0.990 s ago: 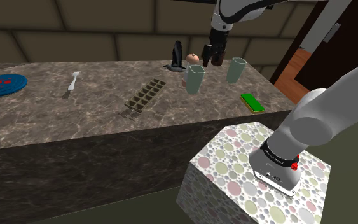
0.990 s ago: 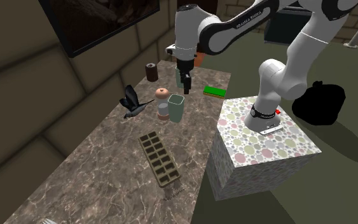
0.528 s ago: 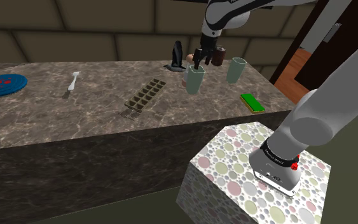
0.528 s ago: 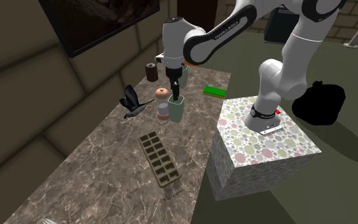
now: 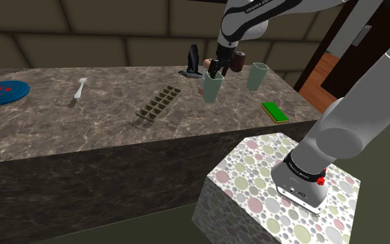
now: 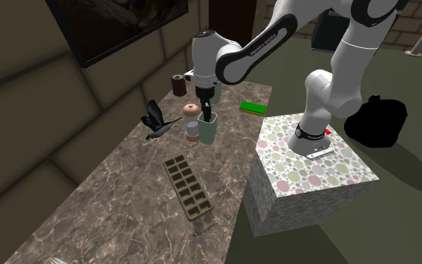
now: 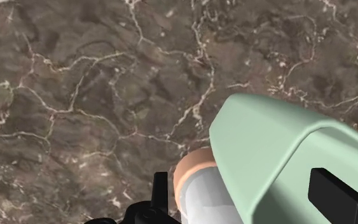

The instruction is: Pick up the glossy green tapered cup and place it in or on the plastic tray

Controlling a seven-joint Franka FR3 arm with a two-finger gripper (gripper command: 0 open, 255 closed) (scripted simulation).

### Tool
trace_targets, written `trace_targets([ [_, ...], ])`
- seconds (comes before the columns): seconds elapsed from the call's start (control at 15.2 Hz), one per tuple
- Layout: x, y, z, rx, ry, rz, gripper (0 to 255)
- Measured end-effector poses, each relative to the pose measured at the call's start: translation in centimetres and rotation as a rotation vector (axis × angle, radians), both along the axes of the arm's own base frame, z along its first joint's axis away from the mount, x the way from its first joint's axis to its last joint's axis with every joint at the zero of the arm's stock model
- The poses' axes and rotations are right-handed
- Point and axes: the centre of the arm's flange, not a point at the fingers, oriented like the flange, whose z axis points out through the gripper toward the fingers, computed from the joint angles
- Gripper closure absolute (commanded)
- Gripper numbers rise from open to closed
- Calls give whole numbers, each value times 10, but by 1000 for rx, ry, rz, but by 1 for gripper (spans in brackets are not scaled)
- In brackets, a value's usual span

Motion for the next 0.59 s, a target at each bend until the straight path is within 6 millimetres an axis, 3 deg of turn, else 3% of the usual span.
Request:
trace_targets([
  [0.2, 0, 0, 0, 0, 0, 0, 0],
  [0.26, 0, 0, -1, 0, 0, 0, 255],
  [0.59, 0, 0, -1, 0, 0, 0, 255],
])
